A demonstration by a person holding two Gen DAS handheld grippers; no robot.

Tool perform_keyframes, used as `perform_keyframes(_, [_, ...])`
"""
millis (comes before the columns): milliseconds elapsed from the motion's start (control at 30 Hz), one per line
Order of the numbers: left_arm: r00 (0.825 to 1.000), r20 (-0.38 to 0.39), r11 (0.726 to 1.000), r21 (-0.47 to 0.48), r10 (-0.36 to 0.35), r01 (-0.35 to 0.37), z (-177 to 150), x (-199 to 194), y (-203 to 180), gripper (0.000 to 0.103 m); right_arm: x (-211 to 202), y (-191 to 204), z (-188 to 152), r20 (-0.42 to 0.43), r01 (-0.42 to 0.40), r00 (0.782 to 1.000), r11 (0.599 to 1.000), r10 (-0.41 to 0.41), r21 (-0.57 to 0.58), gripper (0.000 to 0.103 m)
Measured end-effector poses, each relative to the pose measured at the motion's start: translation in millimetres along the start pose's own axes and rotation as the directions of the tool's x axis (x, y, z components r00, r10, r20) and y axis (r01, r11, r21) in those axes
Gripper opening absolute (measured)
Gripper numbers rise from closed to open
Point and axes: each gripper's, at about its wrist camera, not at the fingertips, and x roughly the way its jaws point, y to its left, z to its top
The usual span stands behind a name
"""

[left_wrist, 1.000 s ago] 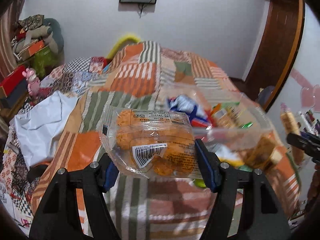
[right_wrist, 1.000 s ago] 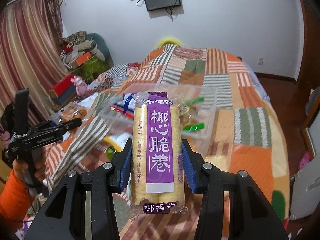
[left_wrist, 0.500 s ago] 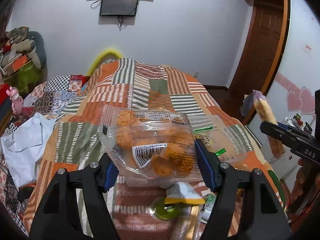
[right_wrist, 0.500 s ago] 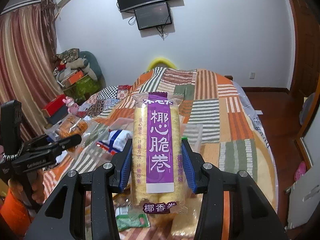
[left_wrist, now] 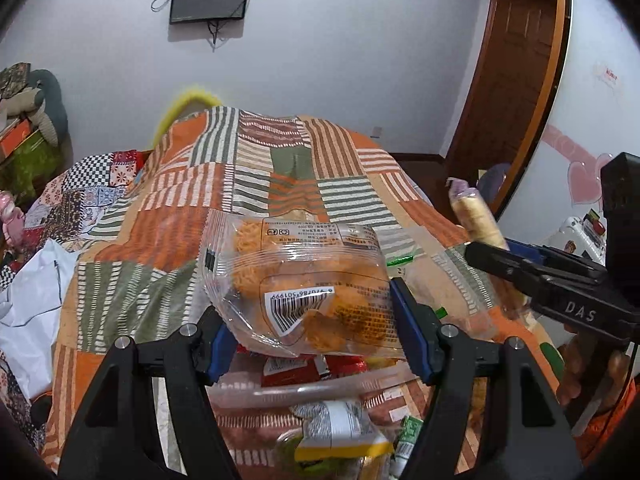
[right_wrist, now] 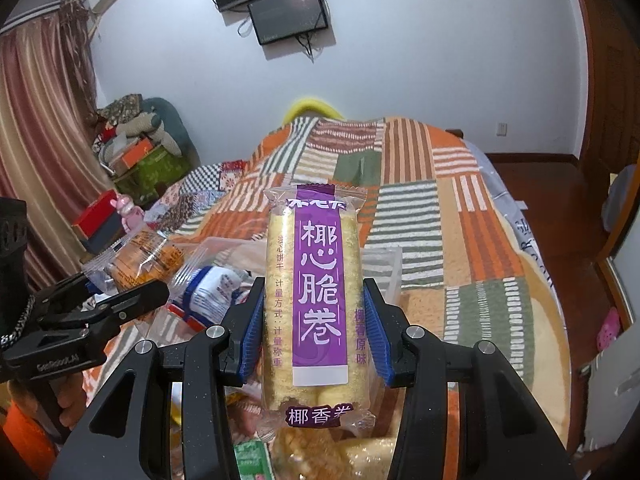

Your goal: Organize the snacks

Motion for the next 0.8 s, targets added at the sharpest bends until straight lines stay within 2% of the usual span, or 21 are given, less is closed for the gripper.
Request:
perform_keyframes(367, [0.996,-0.086,1.0,0.004,-0.015,0.016,3,41,-4,0.068,29,-1,-3,-0.089,0.019,0.996,0.999,-0.022,-0.029,0.042])
perform_keyframes(800, [0.983,-0.182,0.999,0.045,0.005,0.003,-6,71,-15,0.069,41,-5,-5,-0.132,0.03,0.991,0.999,-0.033,-0.026,0.042])
